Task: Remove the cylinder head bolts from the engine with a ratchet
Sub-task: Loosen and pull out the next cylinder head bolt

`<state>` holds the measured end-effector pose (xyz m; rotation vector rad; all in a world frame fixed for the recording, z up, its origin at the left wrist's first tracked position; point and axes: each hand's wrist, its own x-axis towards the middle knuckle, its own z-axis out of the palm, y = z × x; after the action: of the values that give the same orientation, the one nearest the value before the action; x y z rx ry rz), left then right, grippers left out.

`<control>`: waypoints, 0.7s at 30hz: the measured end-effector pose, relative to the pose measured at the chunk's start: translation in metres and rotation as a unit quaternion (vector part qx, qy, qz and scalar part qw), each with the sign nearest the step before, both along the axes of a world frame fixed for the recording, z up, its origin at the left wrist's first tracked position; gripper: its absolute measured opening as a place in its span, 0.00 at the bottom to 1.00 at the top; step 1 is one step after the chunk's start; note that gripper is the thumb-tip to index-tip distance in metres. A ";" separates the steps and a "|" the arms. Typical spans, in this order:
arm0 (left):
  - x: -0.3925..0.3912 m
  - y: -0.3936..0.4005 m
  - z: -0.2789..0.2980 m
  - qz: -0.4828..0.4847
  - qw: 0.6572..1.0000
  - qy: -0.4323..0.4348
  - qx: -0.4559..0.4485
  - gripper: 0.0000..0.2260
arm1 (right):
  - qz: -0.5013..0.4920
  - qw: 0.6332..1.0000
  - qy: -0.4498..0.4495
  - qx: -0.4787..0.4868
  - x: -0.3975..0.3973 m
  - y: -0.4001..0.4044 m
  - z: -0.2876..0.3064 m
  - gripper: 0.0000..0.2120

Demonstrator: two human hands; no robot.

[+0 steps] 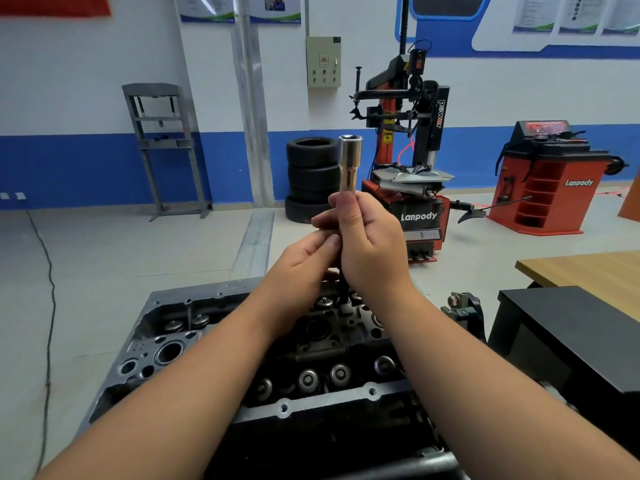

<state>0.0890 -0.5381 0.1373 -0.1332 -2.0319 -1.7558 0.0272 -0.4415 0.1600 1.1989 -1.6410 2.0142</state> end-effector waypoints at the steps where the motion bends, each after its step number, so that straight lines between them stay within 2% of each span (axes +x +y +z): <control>1: 0.001 0.001 0.000 -0.009 1.000 -0.003 0.001 0.12 | 0.003 1.000 -0.004 -0.003 0.000 0.000 0.001 0.11; 6: 0.000 0.001 0.002 0.035 0.999 0.012 -0.028 0.08 | 0.014 0.999 -0.024 -0.027 0.002 -0.001 0.001 0.07; 9: -0.002 -0.001 0.001 0.065 0.998 0.017 -0.020 0.08 | -0.038 0.999 0.016 -0.020 0.000 0.002 0.000 0.07; 14: 0.001 0.001 0.001 0.005 1.000 -0.003 0.001 0.12 | -0.039 0.999 0.033 0.008 0.000 0.003 -0.002 0.13; 17: 0.001 0.001 0.001 0.004 1.000 0.000 -0.004 0.11 | -0.030 0.999 0.032 0.005 0.002 0.001 -0.002 0.10; 19: 0.000 0.001 0.003 0.024 0.999 0.012 -0.021 0.08 | -0.021 0.999 0.031 0.000 0.002 0.001 -0.002 0.04; 21: 0.000 0.001 0.004 0.039 0.999 0.017 -0.026 0.08 | -0.037 0.998 0.041 -0.002 0.002 0.001 -0.003 0.06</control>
<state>0.0887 -0.5374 0.1411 -0.0995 -2.0314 -1.6435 0.0292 -0.4405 0.1573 1.1862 -1.6173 1.8966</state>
